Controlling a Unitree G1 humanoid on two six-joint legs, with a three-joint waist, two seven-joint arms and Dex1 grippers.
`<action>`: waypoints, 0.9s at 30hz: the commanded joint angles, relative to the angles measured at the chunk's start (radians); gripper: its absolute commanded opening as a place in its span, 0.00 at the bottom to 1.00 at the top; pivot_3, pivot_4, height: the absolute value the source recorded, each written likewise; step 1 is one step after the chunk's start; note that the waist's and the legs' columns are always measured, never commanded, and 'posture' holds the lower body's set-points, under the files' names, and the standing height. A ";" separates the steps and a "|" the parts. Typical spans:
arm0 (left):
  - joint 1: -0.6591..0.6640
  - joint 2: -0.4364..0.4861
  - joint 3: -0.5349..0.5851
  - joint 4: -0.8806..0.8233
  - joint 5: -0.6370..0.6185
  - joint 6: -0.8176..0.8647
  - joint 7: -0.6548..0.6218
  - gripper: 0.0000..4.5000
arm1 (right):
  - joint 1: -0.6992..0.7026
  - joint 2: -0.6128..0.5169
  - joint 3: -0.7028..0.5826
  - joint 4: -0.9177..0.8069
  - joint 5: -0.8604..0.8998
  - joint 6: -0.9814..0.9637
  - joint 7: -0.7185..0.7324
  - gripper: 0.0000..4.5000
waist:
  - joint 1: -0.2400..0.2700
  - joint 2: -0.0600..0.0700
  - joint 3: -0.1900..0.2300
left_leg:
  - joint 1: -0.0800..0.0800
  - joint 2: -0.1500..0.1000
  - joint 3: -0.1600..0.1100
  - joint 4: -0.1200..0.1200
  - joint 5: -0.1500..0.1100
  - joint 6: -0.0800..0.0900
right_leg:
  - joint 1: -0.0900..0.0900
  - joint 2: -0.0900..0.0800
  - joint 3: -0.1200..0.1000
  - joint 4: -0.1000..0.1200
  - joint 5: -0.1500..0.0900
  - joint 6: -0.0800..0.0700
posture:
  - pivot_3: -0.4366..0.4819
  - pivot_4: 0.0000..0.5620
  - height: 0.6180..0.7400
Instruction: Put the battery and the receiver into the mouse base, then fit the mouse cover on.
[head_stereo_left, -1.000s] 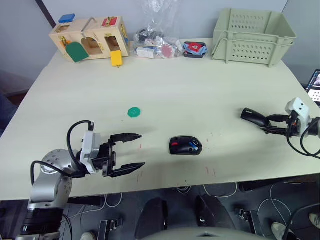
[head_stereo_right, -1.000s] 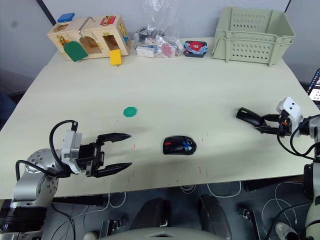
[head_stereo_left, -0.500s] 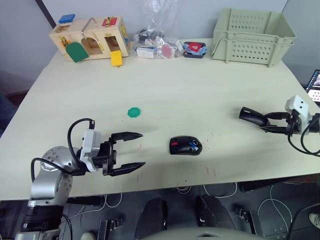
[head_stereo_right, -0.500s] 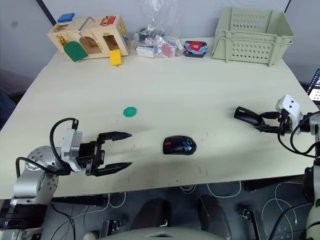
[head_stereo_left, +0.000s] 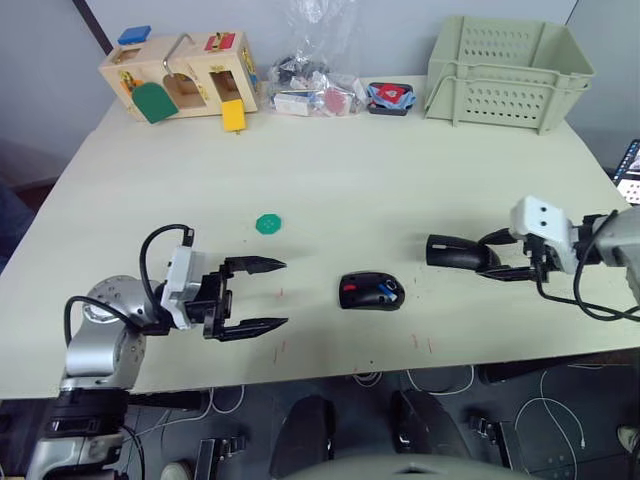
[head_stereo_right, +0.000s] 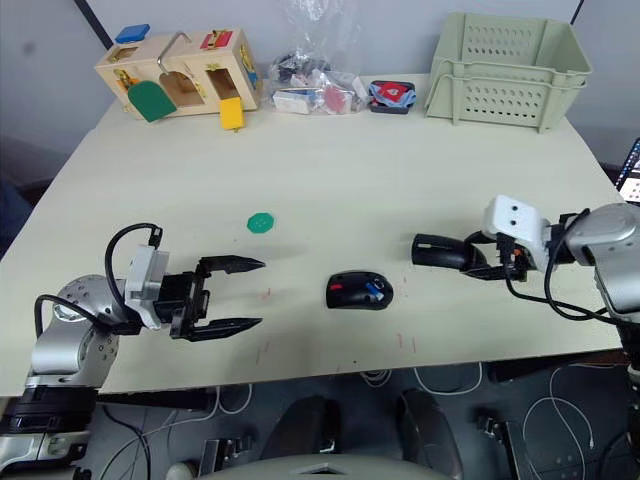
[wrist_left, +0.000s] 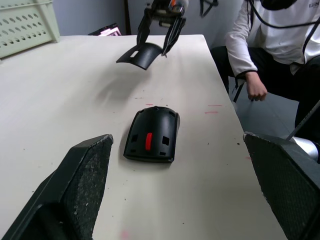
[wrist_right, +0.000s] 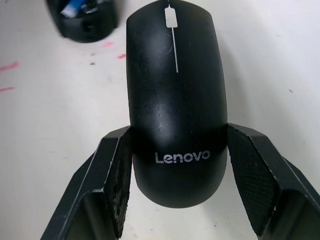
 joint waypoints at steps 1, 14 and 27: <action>-0.017 0.020 0.007 0.005 -0.003 -0.018 -0.028 1.00 | -0.048 -0.016 0.035 -0.111 0.005 0.092 -0.022 0.54 | 0.000 -0.001 0.001 | 0.000 0.000 0.000 0.000 0.000 0.000 | 0.000 0.000 0.000 0.000 0.000 0.000 | 0.48 0.27 1.00; -0.058 0.053 -0.013 0.085 0.007 -0.057 -0.095 1.00 | -0.293 0.071 0.321 -0.397 0.063 0.581 -0.144 0.54 | 0.000 -0.003 0.001 | -0.017 0.000 -0.002 0.003 0.000 0.000 | -0.015 0.000 -0.001 0.001 0.002 0.004 | 0.48 0.27 1.00; -0.053 0.070 -0.035 0.091 -0.008 -0.082 -0.095 1.00 | -0.433 0.174 0.537 -0.401 0.080 0.753 -0.321 0.54 | -0.002 -0.004 0.001 | -0.017 0.000 -0.001 0.003 0.000 0.000 | -0.016 0.000 -0.002 0.002 0.003 0.004 | 0.48 0.27 1.00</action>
